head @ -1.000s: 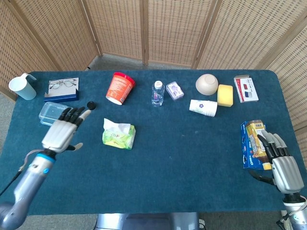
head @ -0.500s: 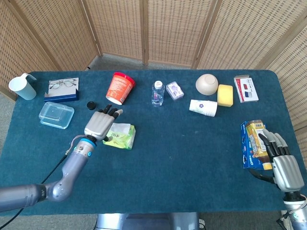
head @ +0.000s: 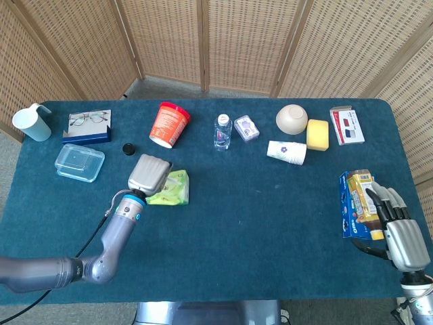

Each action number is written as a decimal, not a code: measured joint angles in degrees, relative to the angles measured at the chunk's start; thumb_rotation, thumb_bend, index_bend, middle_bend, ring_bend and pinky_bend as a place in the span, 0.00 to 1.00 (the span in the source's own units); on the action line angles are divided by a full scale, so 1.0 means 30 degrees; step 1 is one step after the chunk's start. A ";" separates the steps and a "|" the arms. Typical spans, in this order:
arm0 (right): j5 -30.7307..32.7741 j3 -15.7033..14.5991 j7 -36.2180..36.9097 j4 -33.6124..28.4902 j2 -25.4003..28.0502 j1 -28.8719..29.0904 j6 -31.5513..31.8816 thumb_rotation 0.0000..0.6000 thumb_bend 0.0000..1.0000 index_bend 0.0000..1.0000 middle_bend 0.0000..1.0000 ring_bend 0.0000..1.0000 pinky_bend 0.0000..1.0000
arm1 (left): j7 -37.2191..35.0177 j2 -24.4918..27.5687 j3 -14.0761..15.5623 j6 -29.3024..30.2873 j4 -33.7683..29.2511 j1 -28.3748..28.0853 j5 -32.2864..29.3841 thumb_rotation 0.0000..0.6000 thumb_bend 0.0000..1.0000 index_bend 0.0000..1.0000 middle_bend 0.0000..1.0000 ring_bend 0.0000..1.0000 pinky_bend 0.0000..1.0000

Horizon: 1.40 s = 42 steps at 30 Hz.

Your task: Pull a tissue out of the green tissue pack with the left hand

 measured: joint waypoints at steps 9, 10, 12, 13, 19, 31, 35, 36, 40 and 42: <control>-0.0091 -0.0046 -0.0116 -0.0100 -0.0013 -0.0017 0.0056 1.00 0.00 0.00 0.00 0.00 0.00 | -0.1237 0.2179 0.0468 0.1232 -0.2638 0.0962 0.2352 1.00 0.50 0.69 0.82 0.63 0.78; -0.0107 -0.0054 -0.0167 -0.0107 -0.0025 -0.0015 0.0056 1.00 0.00 0.00 0.00 0.00 0.00 | -0.1586 0.2640 0.0451 0.1420 -0.3198 0.1143 0.2840 1.00 0.50 0.69 0.82 0.63 0.78; -0.0135 -0.0066 -0.0275 -0.0115 -0.0050 -0.0003 0.0042 1.00 0.00 0.00 0.00 0.00 0.00 | -0.2184 0.3445 0.0410 0.1790 -0.4150 0.1463 0.3794 1.00 0.50 0.69 0.82 0.63 0.78; -0.0161 -0.0079 -0.0336 -0.0119 -0.0072 0.0008 0.0026 1.00 0.00 0.00 0.00 0.00 0.00 | -0.2619 0.4045 0.0377 0.2060 -0.4842 0.1699 0.4526 1.00 0.50 0.69 0.82 0.63 0.78; -0.0380 -0.0179 -0.0685 -0.0237 -0.0170 0.0019 0.0041 1.00 0.00 0.00 0.00 0.00 0.00 | -0.5099 0.7691 0.0508 0.3125 -0.8465 0.3154 0.8657 1.00 0.50 0.69 0.82 0.62 0.78; -0.0685 -0.0332 -0.1024 -0.0531 -0.0154 -0.0083 0.0304 1.00 0.00 0.00 0.00 0.00 0.00 | -0.7968 1.3427 0.4833 0.3245 -0.9239 0.7298 1.7613 1.00 0.49 0.69 0.82 0.62 0.78; -0.0630 -0.0338 -0.0971 -0.0532 -0.0123 -0.0081 0.0250 1.00 0.00 0.00 0.00 0.00 0.00 | -0.8244 1.3066 0.5751 0.3178 -0.7287 0.8167 1.8409 1.00 0.49 0.68 0.82 0.61 0.78; -0.0637 -0.0342 -0.0974 -0.0533 -0.0120 -0.0081 0.0250 1.00 0.00 0.00 0.00 0.00 0.00 | -0.8300 1.2868 0.5915 0.3170 -0.6748 0.8373 1.8519 1.00 0.48 0.68 0.82 0.61 0.78; -0.0684 -0.0355 -0.0995 -0.0557 -0.0116 -0.0097 0.0308 1.00 0.00 0.00 0.00 0.00 0.00 | -0.8958 1.1503 0.6571 0.3193 -0.4066 0.9404 1.8646 1.00 0.47 0.60 0.71 0.51 0.72; -0.0661 -0.0364 -0.1010 -0.0543 -0.0121 -0.0095 0.0267 1.00 0.00 0.00 0.00 0.00 0.00 | -0.9473 1.0814 0.6802 0.3220 -0.2908 0.9892 1.8500 1.00 0.43 0.36 0.38 0.26 0.47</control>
